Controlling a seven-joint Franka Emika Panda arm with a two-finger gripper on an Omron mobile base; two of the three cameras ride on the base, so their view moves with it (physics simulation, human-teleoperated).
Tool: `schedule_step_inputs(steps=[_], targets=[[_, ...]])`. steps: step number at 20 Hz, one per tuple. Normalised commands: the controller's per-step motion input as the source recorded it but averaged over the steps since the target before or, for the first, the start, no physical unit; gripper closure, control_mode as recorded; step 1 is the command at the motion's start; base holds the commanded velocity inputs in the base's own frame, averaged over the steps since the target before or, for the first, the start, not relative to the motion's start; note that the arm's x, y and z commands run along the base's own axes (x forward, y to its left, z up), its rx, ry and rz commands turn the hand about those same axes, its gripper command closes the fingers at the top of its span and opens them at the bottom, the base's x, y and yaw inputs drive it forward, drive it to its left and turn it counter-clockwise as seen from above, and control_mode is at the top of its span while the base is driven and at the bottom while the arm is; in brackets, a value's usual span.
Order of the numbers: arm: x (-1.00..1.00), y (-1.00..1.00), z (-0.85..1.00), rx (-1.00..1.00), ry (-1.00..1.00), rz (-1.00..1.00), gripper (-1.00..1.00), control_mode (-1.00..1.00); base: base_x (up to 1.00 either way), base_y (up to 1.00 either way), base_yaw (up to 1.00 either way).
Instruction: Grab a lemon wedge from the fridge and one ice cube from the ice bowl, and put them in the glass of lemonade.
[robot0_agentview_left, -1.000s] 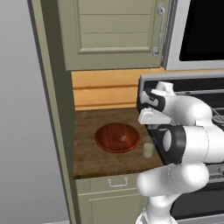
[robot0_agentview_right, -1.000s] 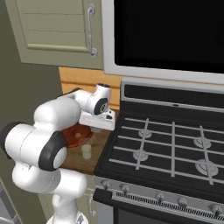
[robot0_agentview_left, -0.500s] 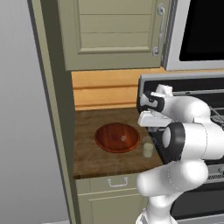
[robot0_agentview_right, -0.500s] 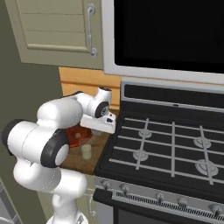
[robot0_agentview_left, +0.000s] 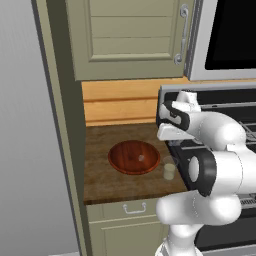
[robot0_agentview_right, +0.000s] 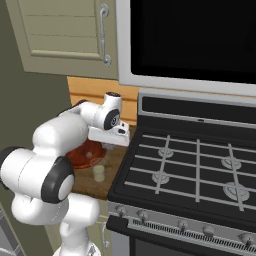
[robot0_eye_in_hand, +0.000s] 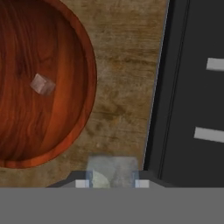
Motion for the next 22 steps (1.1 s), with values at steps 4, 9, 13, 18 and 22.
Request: schedule_step_inputs(steps=[4, 9, 13, 18, 22], targets=[[0.0, -0.08, 0.36, -0.01, -0.02, 0.0, 1.0, -1.0, 0.0, 0.0, 0.0], [-0.09, -0.03, 0.06, 0.0, -0.13, 0.0, 1.0, -1.0, 0.0, 0.0, 0.0], [-0.13, 0.21, -0.11, 0.0, -0.19, 0.0, 1.0, -1.0, 0.0, 0.0, 0.0], [-0.35, 0.07, -0.08, 0.0, -0.28, 0.0, 1.0, -1.0, 0.0, 0.0, 0.0], [-0.36, 0.0, -0.03, 0.0, -0.05, -0.01, 1.0, -1.0, 0.0, 0.0, 0.0]])
